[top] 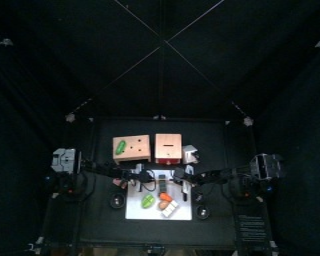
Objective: Cut first two pieces of sushi
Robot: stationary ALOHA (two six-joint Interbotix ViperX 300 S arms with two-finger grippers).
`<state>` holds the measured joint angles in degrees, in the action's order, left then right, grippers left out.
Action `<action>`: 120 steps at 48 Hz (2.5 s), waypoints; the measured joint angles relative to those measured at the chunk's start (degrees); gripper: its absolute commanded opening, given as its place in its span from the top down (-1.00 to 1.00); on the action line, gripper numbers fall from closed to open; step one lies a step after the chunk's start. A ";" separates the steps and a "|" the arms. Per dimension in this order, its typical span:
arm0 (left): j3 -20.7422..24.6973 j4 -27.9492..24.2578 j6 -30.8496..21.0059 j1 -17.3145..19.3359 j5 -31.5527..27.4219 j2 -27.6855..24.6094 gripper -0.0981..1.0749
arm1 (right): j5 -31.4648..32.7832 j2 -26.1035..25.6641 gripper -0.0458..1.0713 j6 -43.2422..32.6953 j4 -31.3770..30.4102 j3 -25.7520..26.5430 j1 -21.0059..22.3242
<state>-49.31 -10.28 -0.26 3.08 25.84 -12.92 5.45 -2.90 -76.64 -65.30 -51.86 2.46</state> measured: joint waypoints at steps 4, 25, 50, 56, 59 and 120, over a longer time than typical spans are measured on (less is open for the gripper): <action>-0.09 0.00 0.00 0.09 0.00 -0.09 0.23 | 1.67 -0.09 0.24 0.00 0.18 0.18 -0.09; 0.18 -0.18 0.09 1.41 -0.09 1.23 0.23 | 4.04 -0.26 0.30 0.09 0.44 0.88 -0.09; -1.05 -1.41 0.26 1.32 -2.29 9.58 0.23 | 4.92 -8.00 0.30 0.00 0.62 1.14 -1.67; -1.05 -1.76 0.18 0.26 -2.29 10.90 0.23 | 5.01 -9.05 0.30 0.00 0.70 1.14 -2.46; -1.05 -1.76 0.18 -0.26 -2.37 11.25 0.23 | 5.01 -9.23 0.30 0.00 0.62 1.05 -2.99; -0.79 -0.44 0.00 -4.04 -1.85 7.47 0.23 | 5.19 -6.94 0.30 0.09 3.60 0.44 -5.19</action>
<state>-50.10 -10.72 -0.26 -0.97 23.99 -5.45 10.63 -9.84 -76.55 -61.70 -51.42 -2.72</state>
